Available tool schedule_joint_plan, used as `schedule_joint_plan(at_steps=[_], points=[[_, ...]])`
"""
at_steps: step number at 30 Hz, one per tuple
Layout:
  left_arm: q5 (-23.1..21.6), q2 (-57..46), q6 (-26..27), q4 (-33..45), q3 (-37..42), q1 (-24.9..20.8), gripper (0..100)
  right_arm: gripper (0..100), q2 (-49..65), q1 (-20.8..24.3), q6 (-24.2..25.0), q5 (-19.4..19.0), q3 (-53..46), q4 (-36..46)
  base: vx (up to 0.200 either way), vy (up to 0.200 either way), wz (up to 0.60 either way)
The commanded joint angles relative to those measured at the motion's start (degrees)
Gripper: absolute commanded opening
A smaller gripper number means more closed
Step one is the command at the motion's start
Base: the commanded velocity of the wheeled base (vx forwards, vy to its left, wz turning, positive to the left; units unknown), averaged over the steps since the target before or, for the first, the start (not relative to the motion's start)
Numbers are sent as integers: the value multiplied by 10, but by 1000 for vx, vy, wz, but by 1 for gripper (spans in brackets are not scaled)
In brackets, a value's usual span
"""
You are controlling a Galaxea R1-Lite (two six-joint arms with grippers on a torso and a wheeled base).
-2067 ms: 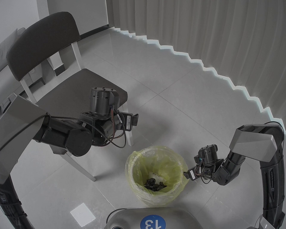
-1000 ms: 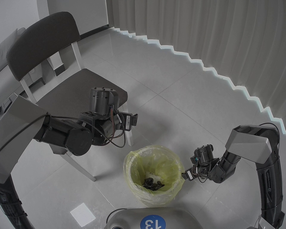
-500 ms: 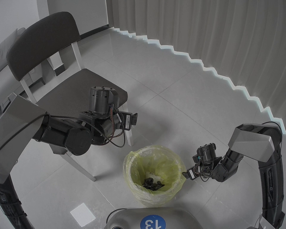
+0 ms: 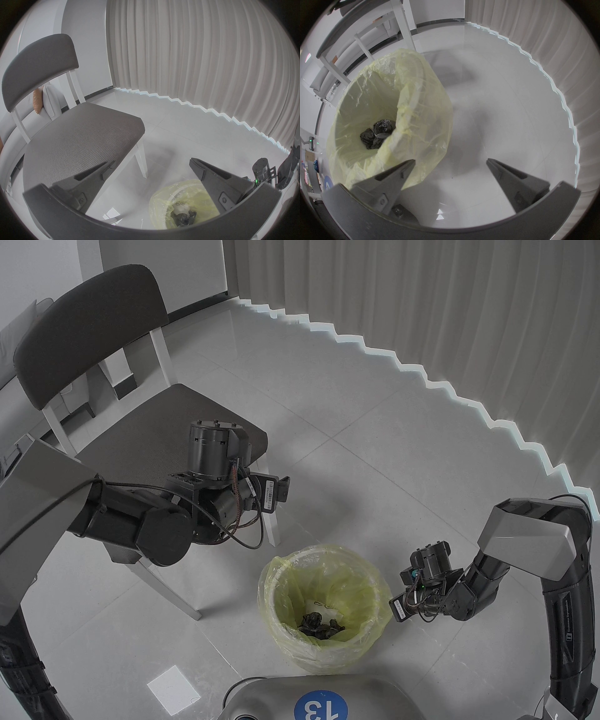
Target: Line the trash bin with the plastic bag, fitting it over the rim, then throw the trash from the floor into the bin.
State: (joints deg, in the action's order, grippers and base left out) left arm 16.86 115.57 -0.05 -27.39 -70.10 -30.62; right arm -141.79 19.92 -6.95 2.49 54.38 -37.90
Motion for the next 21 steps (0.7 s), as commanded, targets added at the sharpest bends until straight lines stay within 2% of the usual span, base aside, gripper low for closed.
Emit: schedule_joint_plan(at_steps=[1,15,16,21], points=[[0,0,0,0,0,-1,100,0,1,-1,1,1,-1,-1,0,0,0],[1,-14,0,1,4,-1,100,0,61,-5,1,-5,-32,-5,0,0,0],[0,-15,0,1,5,-1,100,100,62,-5,1,-5,-35,-5,0,0,0],[1,-21,-1,1,9,0,100,100,70,-1,0,-6,-53,-14,0,0,0]])
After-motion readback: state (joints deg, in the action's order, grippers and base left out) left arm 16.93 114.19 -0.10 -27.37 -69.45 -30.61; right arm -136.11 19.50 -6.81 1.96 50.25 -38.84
